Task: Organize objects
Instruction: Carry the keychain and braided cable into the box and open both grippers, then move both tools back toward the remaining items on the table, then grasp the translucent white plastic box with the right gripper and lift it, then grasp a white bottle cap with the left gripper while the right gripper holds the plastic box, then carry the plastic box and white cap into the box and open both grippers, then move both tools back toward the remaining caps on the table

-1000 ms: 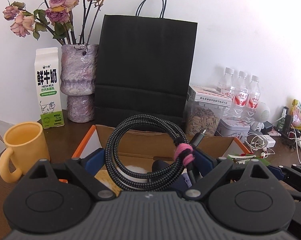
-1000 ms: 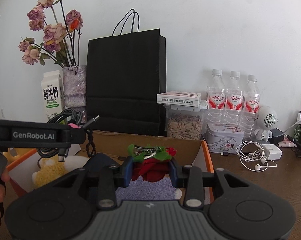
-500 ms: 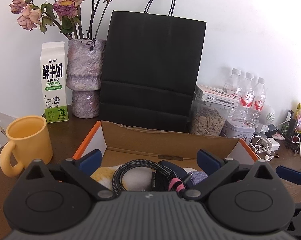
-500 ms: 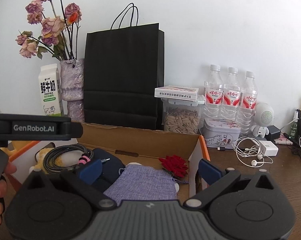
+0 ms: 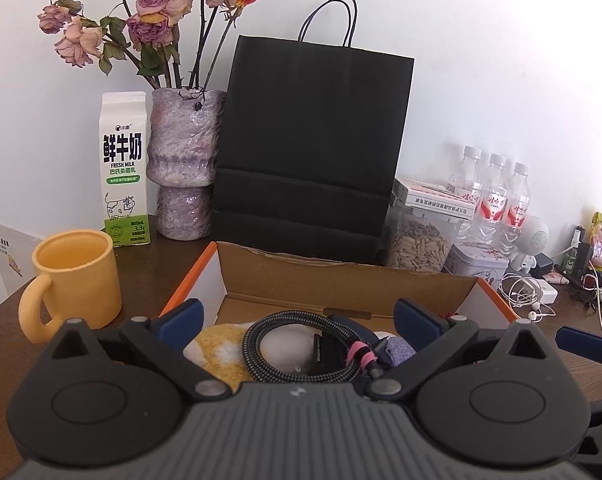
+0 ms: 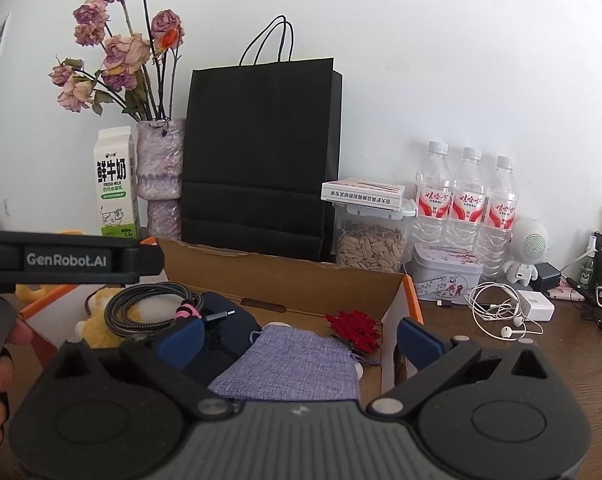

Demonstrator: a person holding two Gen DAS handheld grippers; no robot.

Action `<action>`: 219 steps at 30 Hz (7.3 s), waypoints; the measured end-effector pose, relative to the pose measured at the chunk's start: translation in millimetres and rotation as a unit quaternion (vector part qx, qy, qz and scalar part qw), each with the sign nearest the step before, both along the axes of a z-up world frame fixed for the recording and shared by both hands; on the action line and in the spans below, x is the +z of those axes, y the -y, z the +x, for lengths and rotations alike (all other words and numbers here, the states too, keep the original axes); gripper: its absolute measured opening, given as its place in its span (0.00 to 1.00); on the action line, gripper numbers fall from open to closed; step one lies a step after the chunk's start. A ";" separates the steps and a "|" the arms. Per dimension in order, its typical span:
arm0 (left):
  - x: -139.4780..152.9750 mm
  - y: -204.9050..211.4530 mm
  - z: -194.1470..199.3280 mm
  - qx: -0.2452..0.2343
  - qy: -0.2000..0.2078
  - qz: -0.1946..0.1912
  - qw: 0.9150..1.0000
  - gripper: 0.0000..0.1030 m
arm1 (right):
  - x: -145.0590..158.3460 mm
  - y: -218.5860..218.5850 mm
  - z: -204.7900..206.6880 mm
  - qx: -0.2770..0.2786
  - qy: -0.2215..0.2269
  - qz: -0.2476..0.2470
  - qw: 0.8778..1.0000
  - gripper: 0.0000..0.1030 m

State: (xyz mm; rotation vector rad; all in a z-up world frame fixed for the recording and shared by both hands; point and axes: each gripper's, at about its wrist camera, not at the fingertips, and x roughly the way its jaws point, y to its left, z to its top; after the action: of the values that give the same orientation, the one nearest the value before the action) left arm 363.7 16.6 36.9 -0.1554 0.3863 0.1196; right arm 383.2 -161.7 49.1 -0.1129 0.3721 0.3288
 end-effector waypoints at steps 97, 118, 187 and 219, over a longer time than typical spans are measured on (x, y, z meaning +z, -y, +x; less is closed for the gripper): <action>-75.1 22.7 -75.8 -0.063 -0.151 0.056 0.985 0.79 | -43.5 32.6 -116.3 -0.040 -0.028 0.012 0.999 0.62; -47.6 26.0 -114.5 -0.074 -0.053 0.051 0.995 0.28 | -42.7 33.0 -118.7 -0.037 -0.021 0.013 0.999 0.62; 2.3 -1.4 19.5 0.002 0.015 0.015 1.000 1.00 | -8.1 -5.5 25.1 -0.023 -0.013 0.034 0.999 1.00; -36.3 27.8 -108.7 -0.043 -0.006 0.023 0.999 1.00 | -29.1 60.3 -102.9 -0.043 -0.027 -0.015 0.999 1.00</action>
State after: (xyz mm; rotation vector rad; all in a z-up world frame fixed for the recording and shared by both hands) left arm 255.0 -11.2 0.6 -0.0918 0.4005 0.0453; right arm 280.3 -222.0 19.9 -0.1178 0.4346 0.2415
